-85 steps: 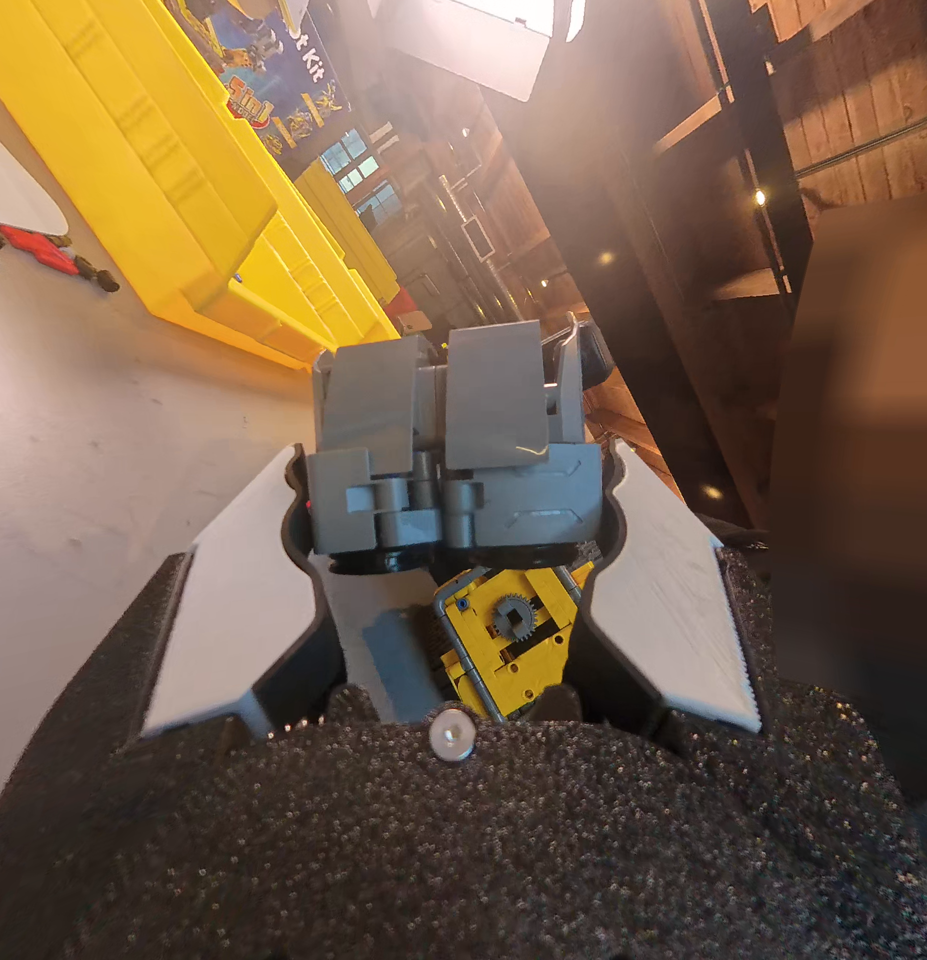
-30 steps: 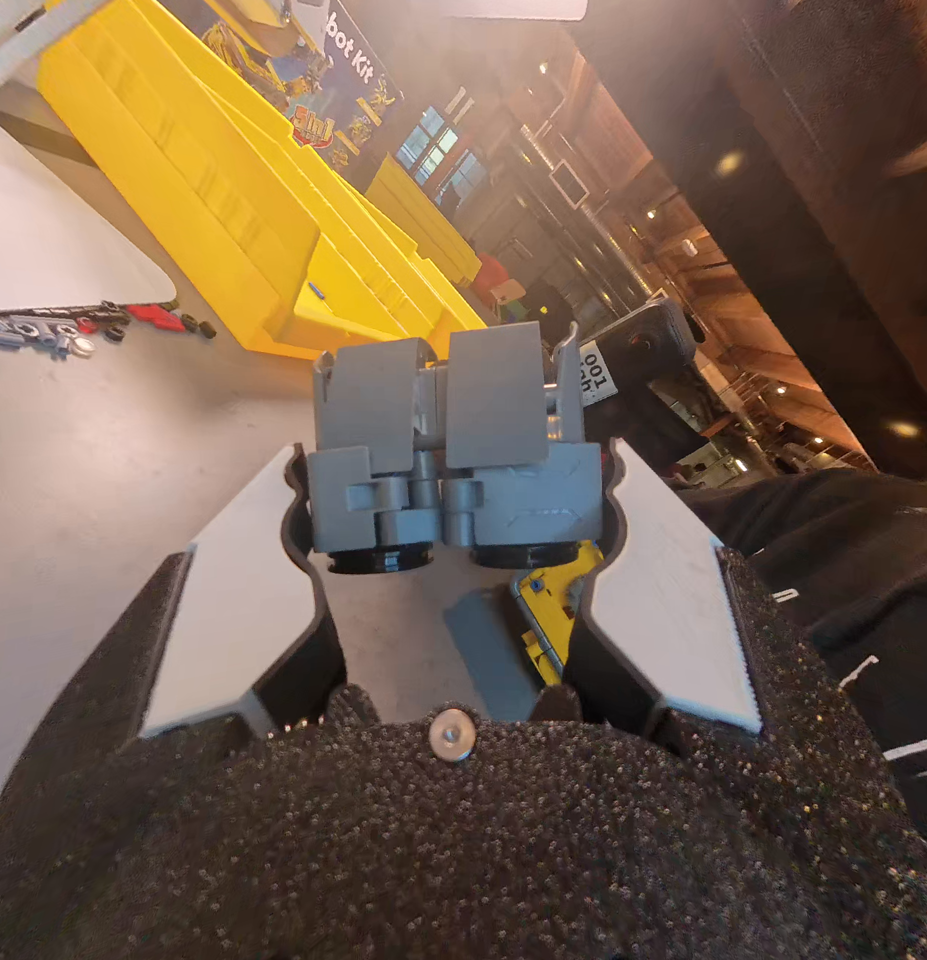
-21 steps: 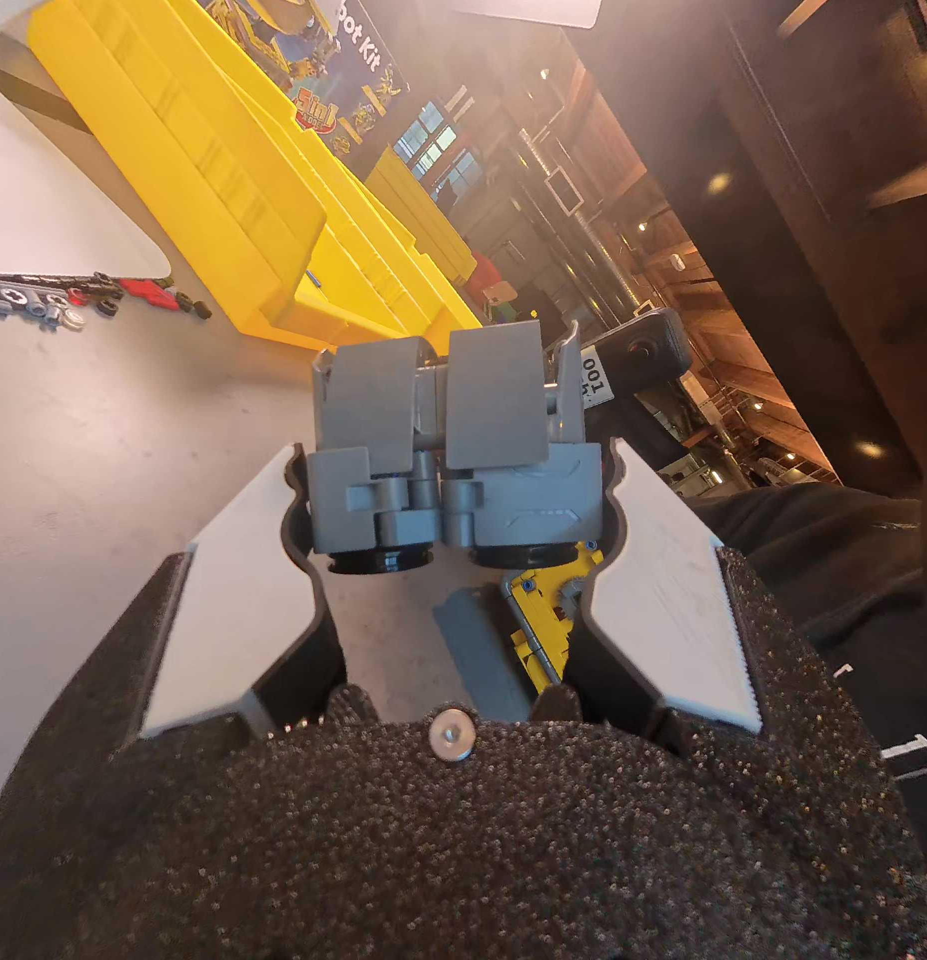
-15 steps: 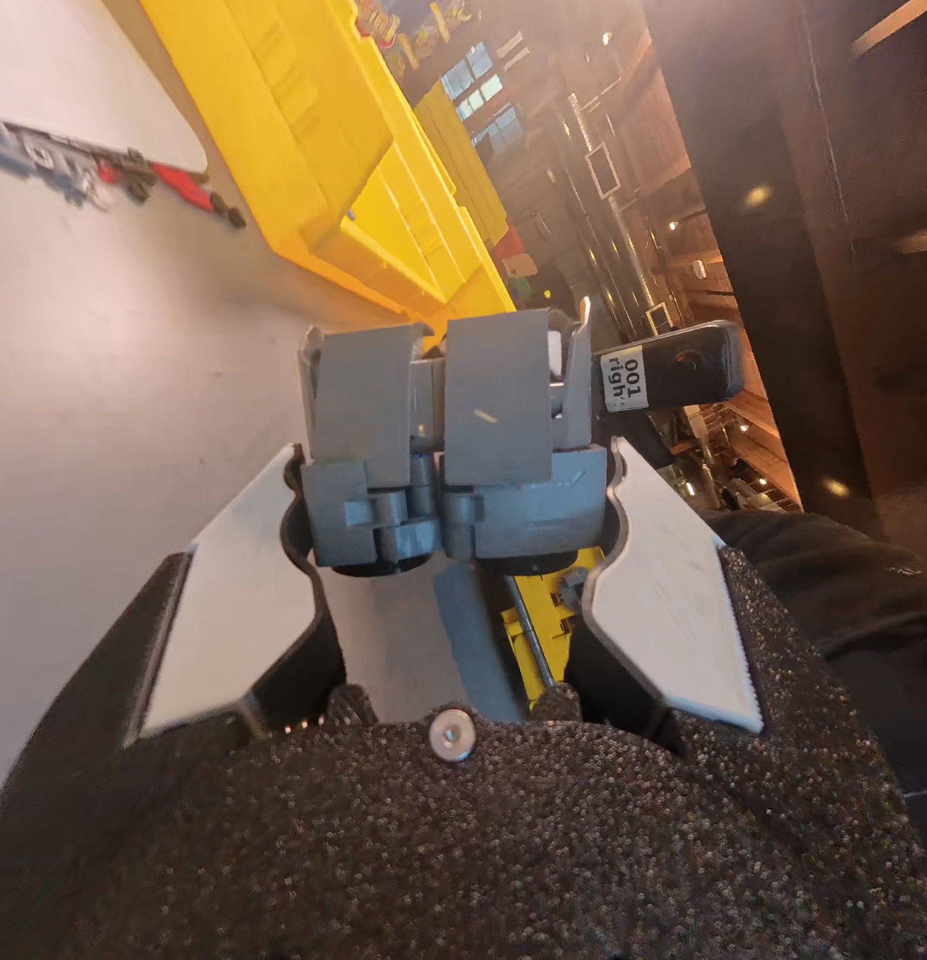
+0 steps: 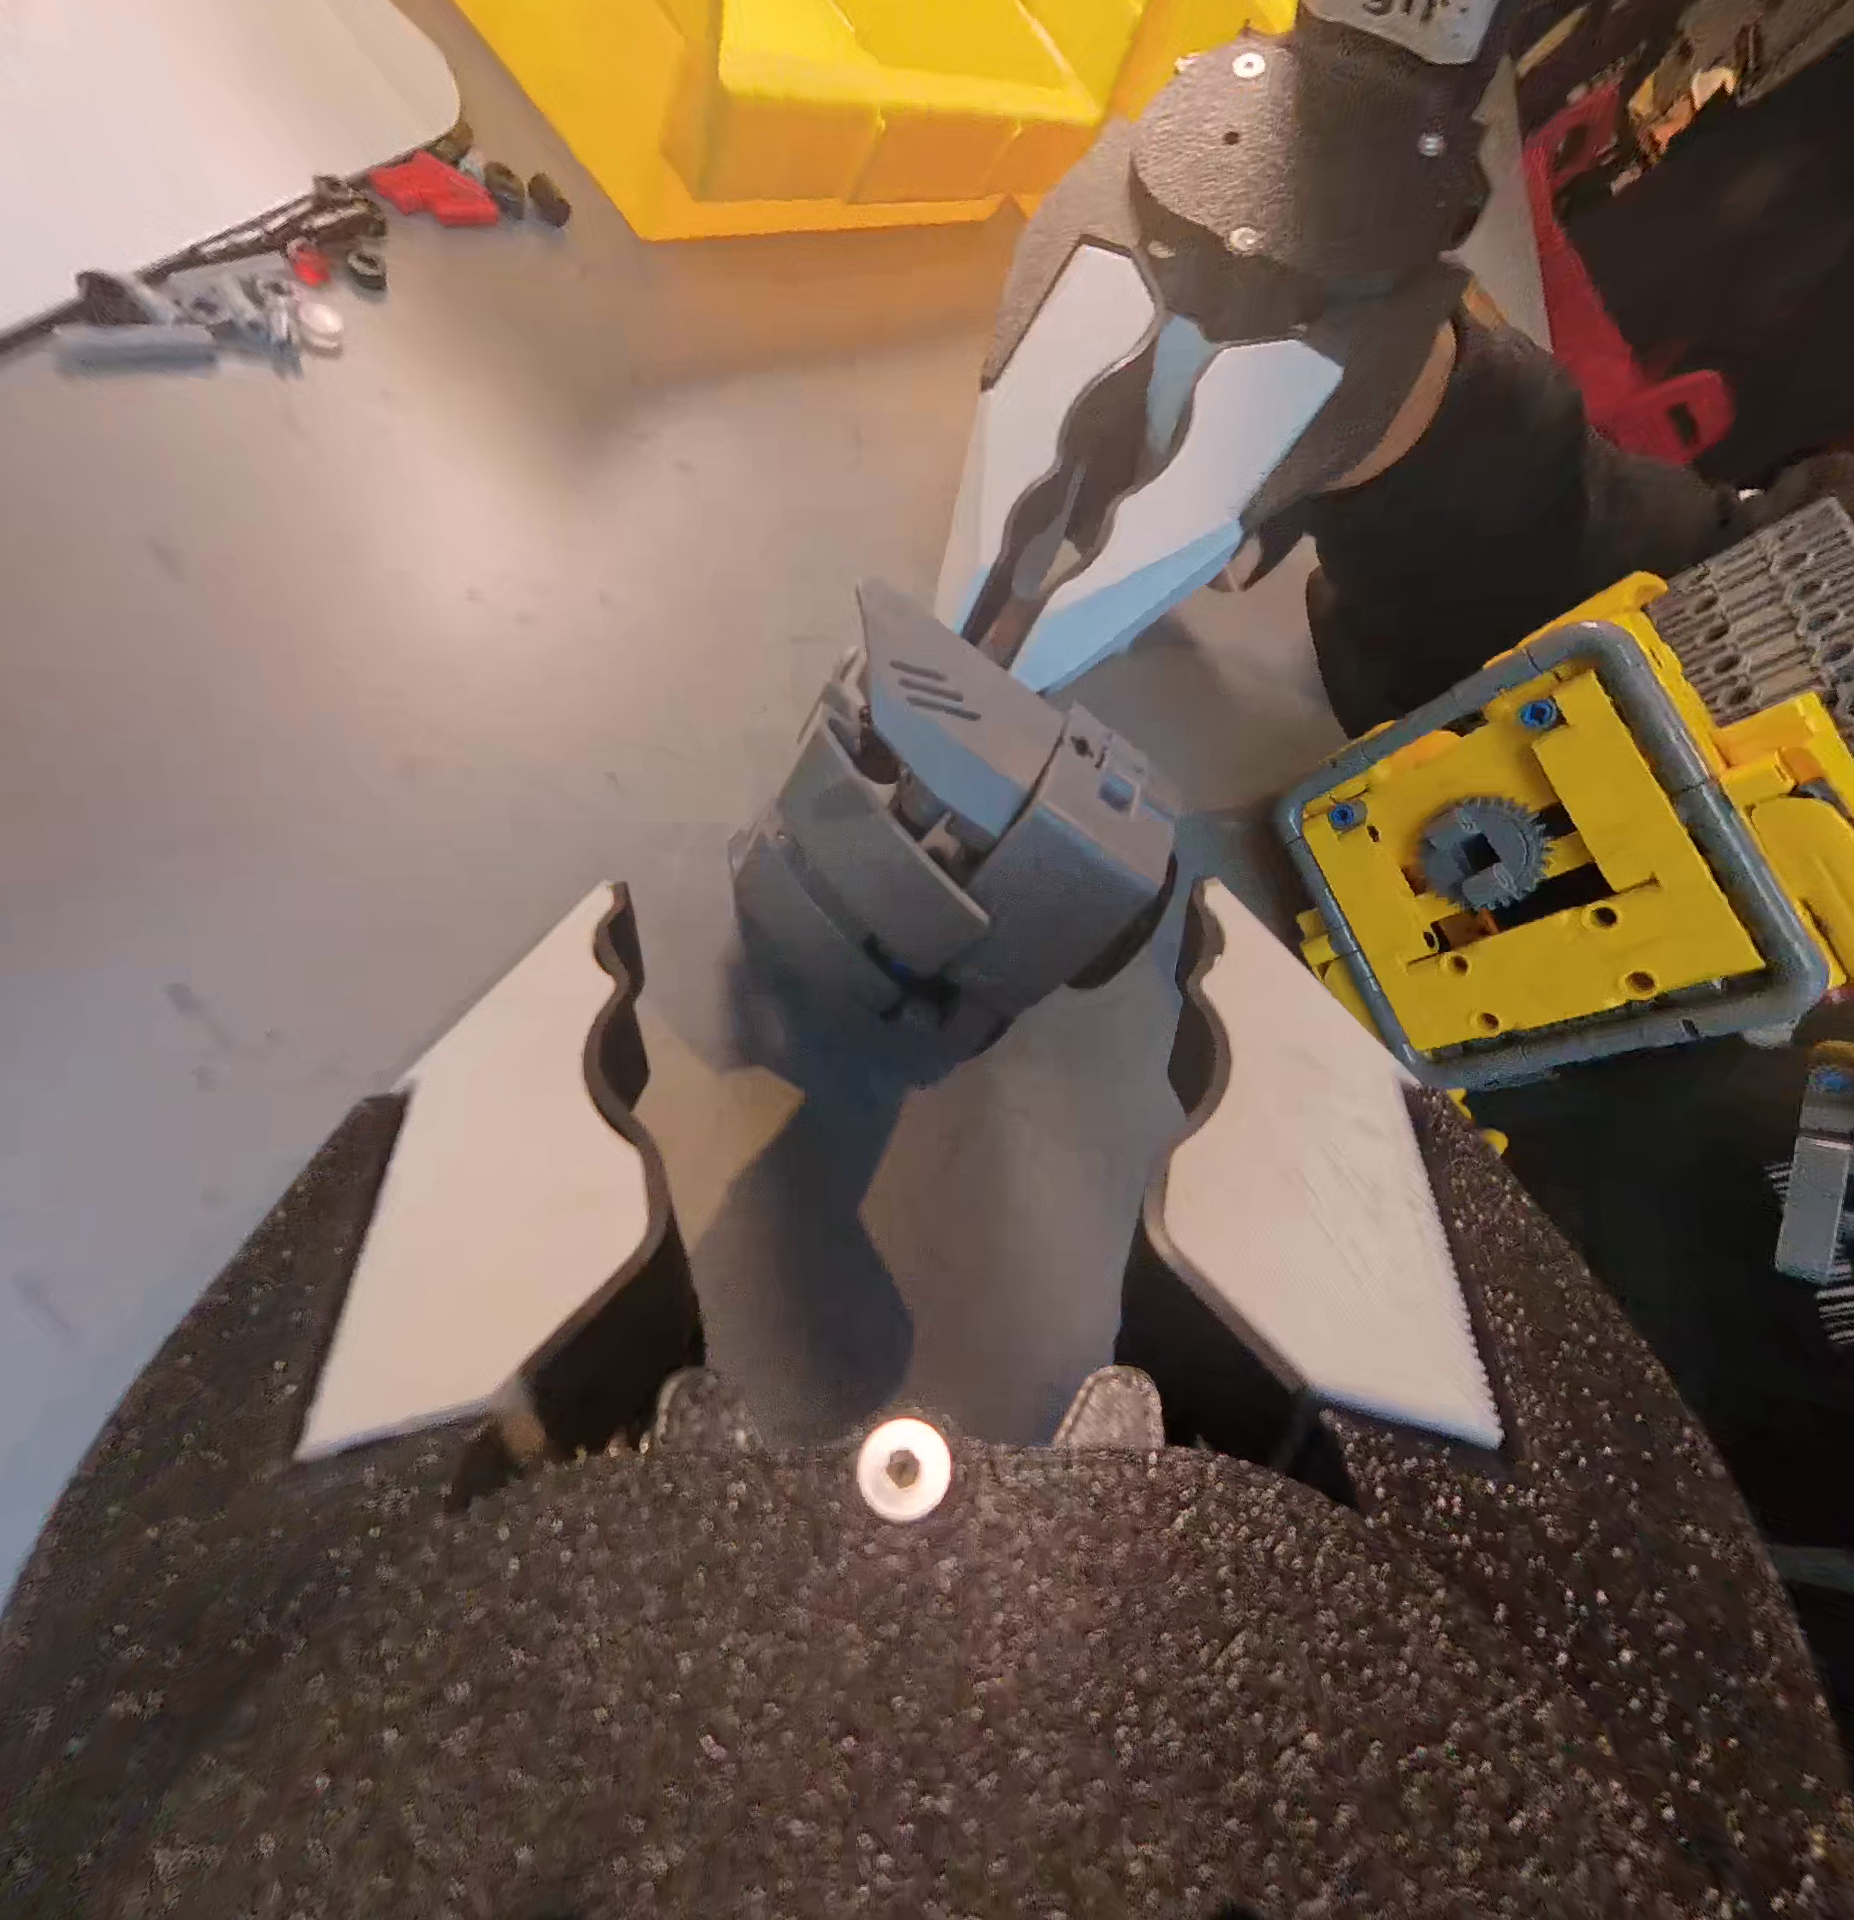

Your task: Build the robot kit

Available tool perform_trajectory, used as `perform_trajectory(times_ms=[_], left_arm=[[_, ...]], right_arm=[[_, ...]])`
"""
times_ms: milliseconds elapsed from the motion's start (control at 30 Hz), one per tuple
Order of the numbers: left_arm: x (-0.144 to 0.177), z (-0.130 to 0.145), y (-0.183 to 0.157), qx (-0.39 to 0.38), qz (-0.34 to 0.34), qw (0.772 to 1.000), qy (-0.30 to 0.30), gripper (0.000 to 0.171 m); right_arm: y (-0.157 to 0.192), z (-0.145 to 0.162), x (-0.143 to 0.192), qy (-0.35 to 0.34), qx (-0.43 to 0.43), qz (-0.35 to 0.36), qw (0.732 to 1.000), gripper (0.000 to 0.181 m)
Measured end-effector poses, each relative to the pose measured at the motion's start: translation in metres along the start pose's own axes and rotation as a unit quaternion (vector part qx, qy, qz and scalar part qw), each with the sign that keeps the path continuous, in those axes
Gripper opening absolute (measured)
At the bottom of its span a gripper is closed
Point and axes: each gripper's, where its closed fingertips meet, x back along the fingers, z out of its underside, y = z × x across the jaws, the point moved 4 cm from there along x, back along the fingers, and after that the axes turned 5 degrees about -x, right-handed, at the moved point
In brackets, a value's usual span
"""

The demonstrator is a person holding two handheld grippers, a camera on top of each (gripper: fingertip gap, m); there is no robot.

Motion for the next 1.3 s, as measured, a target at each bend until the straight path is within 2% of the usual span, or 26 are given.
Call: perform_trajectory(times_ms=[133, 233, 267, 367, 467, 600, 733, 833, 967, 1200, 1300], left_arm=[[-0.006, -0.004, -0.013, -0.086, 0.003, 0.996, -0.012, 0.097], [-0.012, -0.002, -0.019, -0.150, -0.007, 0.989, -0.005, 0.084], [-0.014, -0.001, -0.021, -0.163, -0.005, 0.987, -0.004, 0.077], [-0.013, -0.001, -0.020, -0.169, -0.011, 0.985, 0.003, 0.076], [-0.008, 0.002, -0.018, -0.181, -0.006, 0.983, 0.013, 0.076], [0.001, 0.007, -0.014, -0.193, -0.005, 0.981, 0.033, 0.076], [0.007, 0.010, -0.013, -0.192, 0.010, 0.981, 0.035, 0.076], [0.005, 0.010, -0.014, -0.189, 0.019, 0.981, 0.030, 0.076], [0.001, 0.009, -0.018, -0.185, 0.031, 0.982, 0.020, 0.076], [-0.005, 0.009, -0.025, -0.191, 0.036, 0.981, 0.015, 0.076], [-0.006, 0.010, -0.027, -0.194, 0.043, 0.980, 0.018, 0.076]], right_arm=[[0.006, 0.003, -0.002, 0.022, 0.026, 0.001, 0.999, 0.009], [0.010, 0.005, -0.004, 0.032, 0.046, -0.002, 0.998, 0.009], [0.010, 0.005, -0.004, 0.033, 0.050, -0.001, 0.998, 0.010], [0.007, 0.001, 0.002, 0.023, 0.058, 0.000, 0.998, 0.014], [0.000, -0.012, 0.027, 0.001, 0.080, 0.025, 0.996, 0.019], [-0.013, -0.030, 0.077, -0.033, 0.101, 0.094, 0.990, 0.022], [-0.026, -0.021, 0.115, -0.030, 0.090, 0.150, 0.984, 0.021], [-0.025, 0.014, 0.110, 0.031, 0.079, 0.139, 0.987, 0.021], [-0.017, 0.054, 0.082, 0.095, 0.093, 0.110, 0.985, 0.019], [-0.020, 0.060, 0.061, 0.125, 0.101, 0.110, 0.981, 0.014], [-0.019, 0.062, 0.056, 0.132, 0.103, 0.117, 0.979, 0.006]])
